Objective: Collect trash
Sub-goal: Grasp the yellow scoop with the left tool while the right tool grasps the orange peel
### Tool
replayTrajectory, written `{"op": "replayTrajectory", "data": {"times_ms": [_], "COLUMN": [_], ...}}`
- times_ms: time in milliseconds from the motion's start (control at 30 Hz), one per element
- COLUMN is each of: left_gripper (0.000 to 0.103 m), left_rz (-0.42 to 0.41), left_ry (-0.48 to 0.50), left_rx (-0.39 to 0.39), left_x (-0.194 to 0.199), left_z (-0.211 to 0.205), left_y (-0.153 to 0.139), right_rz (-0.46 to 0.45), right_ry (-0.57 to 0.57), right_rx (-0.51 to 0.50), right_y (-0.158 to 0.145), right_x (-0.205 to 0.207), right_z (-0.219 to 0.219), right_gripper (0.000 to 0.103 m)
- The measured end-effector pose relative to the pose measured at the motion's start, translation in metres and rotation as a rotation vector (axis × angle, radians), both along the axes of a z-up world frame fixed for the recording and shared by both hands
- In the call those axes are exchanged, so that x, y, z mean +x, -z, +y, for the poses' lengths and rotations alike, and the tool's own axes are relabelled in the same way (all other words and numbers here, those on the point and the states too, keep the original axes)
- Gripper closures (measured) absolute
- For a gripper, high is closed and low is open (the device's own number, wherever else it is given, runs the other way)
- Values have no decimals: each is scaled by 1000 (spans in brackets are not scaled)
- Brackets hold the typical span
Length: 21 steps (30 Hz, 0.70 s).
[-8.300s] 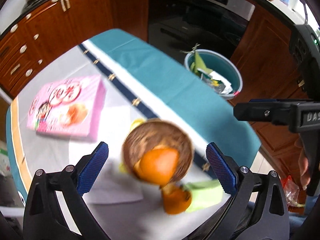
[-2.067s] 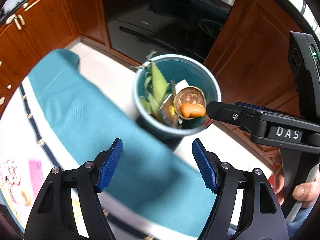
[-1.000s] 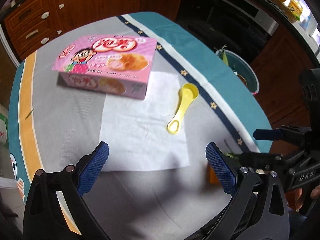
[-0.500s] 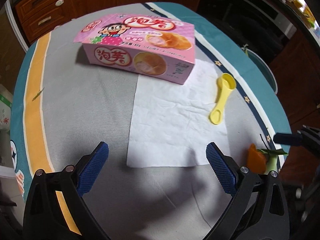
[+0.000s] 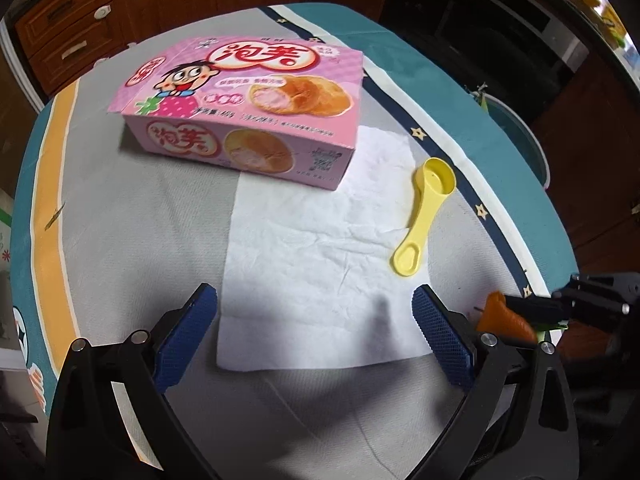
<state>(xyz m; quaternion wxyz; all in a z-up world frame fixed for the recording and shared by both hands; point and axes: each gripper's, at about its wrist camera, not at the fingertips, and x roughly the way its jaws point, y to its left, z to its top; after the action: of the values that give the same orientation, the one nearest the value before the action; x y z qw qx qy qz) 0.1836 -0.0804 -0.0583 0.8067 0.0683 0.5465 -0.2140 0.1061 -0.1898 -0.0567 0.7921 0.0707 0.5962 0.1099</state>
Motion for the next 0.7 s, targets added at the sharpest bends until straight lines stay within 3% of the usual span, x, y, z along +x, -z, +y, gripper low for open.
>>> {"op": "replayTrajectory", "data": {"times_ms": [67,167,367,633,700], "left_gripper": [5,5,5,33,59], "left_rz": [-5,-16,-36,4,-4], "left_ry": [21,58,136,172,184], "left_rx": [9,15,36,55,81], "left_x": [2,4,10,28,27], "left_z": [-10,-29,-76,-114,-120], "left_y": [-2,-6,-6,5,7], "right_rz": [9,-3,-34,-12,-7], "right_ry": [74,148,276,325,321], "right_rx": [104,183,201,261,274], "right_y": [-2,-7,-10,17,22], "right_x": [9,16,20,24,25], "right_z": [-25,-51,-112,-128,-129], "right_gripper": [72,72,72,72,71]}}
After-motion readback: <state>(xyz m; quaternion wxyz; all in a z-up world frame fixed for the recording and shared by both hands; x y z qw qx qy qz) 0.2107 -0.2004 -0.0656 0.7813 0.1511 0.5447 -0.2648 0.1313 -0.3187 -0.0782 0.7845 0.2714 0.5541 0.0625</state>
